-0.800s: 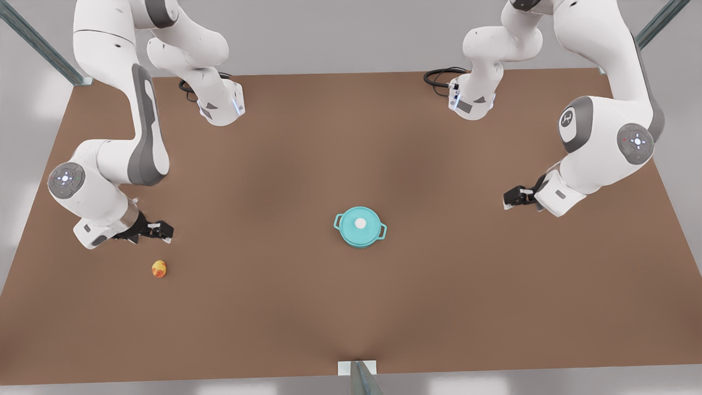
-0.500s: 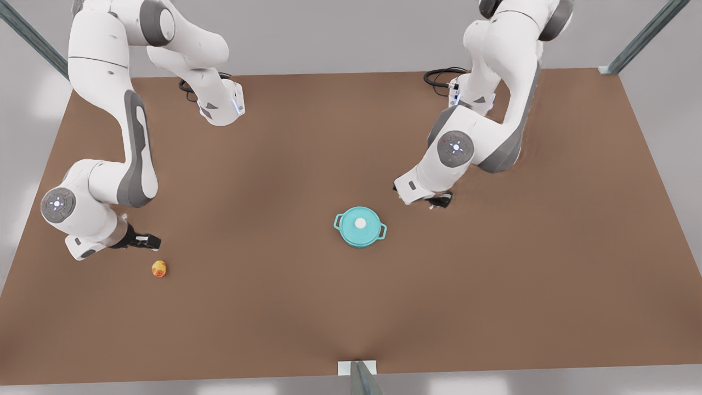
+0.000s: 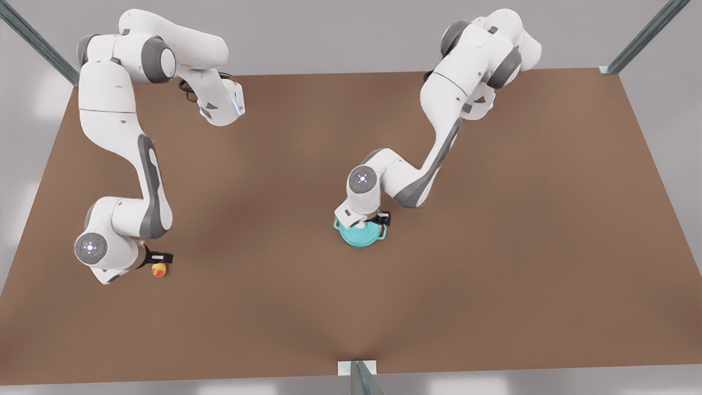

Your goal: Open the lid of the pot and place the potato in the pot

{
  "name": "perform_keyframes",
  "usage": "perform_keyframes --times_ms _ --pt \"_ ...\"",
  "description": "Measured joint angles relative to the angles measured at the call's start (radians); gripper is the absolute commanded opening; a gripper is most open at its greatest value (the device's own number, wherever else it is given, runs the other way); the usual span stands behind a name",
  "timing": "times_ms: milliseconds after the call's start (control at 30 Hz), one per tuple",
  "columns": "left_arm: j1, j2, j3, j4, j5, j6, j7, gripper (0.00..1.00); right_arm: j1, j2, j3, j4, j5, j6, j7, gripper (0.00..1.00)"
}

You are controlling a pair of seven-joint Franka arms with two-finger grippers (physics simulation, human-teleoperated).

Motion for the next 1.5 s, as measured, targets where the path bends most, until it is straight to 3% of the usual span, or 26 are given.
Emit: perform_keyframes --times_ms 100,533,600,700,800,900,1067,1100,1133,1267,1300,1367,1433,1500 --pt "-0.016 0.004 -0.002 -0.026 0.016 0.054 -0.051 1.00 -0.088 0.041 0.085 0.000 -0.046 0.042 0.000 1.00" --pt "-0.020 0.040 -0.001 -0.032 0.037 0.161 -0.197 1.00 -0.224 0.141 0.191 0.001 -0.127 0.192 -0.001 1.00" --pt "-0.021 0.045 0.000 -0.032 0.039 0.166 -0.212 0.75 -0.238 0.152 0.201 0.001 -0.140 0.206 0.000 1.00" --pt "-0.020 0.049 0.000 -0.032 0.040 0.173 -0.233 0.45 -0.242 0.165 0.206 -0.003 -0.160 0.227 0.002 1.00" --pt "-0.018 0.046 0.000 -0.024 0.043 0.175 -0.253 0.39 -0.240 0.170 0.206 -0.005 -0.170 0.243 0.004 1.00" --pt "0.029 0.041 0.004 0.072 0.040 0.116 -0.256 0.39 -0.238 0.172 0.208 -0.012 -0.174 0.260 0.007 1.00" --pt "0.340 0.113 0.013 0.114 0.039 0.047 -0.189 0.40 -0.237 0.173 0.208 -0.016 -0.177 0.276 0.015 0.89" --pt "0.378 0.145 0.020 0.114 0.039 0.056 -0.169 0.61 -0.238 0.174 0.208 -0.016 -0.177 0.278 0.017 0.85" --pt "0.399 0.165 0.025 0.114 0.035 0.068 -0.147 1.00 -0.238 0.173 0.208 -0.016 -0.177 0.280 0.018 0.83" --pt "0.423 0.144 0.030 0.105 0.017 0.078 -0.050 1.00 -0.240 0.173 0.208 -0.017 -0.177 0.280 0.023 0.75" --pt "0.436 0.098 0.027 0.106 0.014 0.048 -0.024 1.00 -0.240 0.173 0.208 -0.017 -0.177 0.280 0.024 0.74" --pt "0.546 -0.137 0.026 0.110 -0.053 -0.095 0.043 1.00 -0.241 0.171 0.208 -0.024 -0.177 0.279 0.026 0.71" --pt "0.611 -0.422 0.029 -0.109 -0.114 -0.164 0.106 1.00 -0.241 0.170 0.209 -0.032 -0.177 0.278 0.028 0.71" --pt "0.616 -0.493 0.023 -0.168 -0.146 -0.203 0.162 1.00 -0.240 0.169 0.209 -0.039 -0.177 0.277 0.030 0.71"
